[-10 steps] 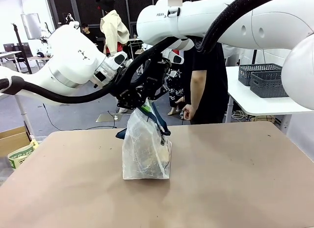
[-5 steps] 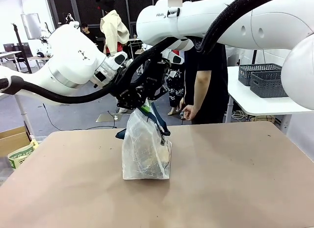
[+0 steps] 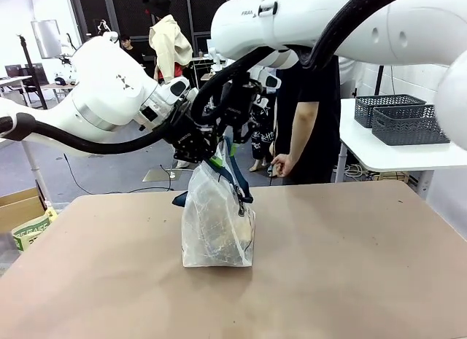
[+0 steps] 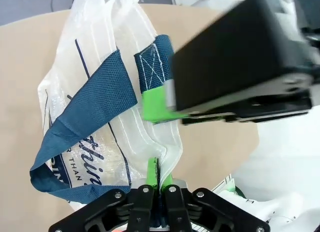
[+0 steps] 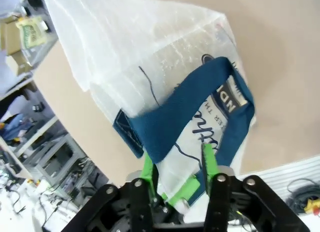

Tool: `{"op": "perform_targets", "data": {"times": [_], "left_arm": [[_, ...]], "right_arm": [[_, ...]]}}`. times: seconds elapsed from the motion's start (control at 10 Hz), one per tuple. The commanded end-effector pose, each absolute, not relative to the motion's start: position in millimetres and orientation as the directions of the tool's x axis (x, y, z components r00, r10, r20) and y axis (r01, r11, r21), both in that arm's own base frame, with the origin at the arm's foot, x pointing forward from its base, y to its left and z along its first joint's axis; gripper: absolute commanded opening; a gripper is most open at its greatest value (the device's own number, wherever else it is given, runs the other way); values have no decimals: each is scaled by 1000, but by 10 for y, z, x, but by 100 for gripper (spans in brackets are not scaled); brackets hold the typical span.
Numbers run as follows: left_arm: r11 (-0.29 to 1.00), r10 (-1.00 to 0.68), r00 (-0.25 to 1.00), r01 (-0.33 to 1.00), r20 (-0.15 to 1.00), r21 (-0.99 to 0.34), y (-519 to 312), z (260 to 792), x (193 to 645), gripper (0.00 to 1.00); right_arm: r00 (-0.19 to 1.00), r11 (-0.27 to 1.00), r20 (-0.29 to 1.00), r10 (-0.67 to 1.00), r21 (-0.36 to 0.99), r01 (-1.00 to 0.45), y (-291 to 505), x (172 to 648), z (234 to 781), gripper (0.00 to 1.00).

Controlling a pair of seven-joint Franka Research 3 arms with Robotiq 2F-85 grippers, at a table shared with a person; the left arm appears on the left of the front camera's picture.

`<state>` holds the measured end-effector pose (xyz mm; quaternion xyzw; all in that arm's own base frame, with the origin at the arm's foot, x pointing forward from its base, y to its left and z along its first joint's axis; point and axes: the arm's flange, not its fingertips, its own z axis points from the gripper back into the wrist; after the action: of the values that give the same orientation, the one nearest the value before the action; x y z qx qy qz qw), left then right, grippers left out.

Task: Transfer purchased items from the store into the shopping bag.
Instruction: Move the Reusable shopping bag to the right side of the table.

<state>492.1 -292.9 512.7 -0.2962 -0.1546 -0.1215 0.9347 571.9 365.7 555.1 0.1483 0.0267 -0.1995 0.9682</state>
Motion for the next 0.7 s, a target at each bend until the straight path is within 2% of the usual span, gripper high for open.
{"op": "perform_targets", "data": {"times": [0.0,0.2,0.4,0.5,0.6], "left_arm": [[791,-128,925,313,358,-526,-2920,5130,4929,0],[791,-128,925,313,358,-526,-2920,5130,4929,0],[791,-128,925,313,358,-526,-2920,5130,4929,0],[791,-128,925,313,358,-526,-2920,5130,4929,0],[791,-128,925,313,358,-526,-2920,5130,4929,0]], "right_arm": [[947,886,-79,-310,337,318,3427,5435,5581,100],[961,899,-45,-271,344,270,3208,5314,5682,100],[995,956,46,-89,284,72,2926,5084,5801,100],[998,970,49,-26,241,13,2785,4972,5858,100],[993,972,54,109,204,-118,2652,4853,5907,100]]}}
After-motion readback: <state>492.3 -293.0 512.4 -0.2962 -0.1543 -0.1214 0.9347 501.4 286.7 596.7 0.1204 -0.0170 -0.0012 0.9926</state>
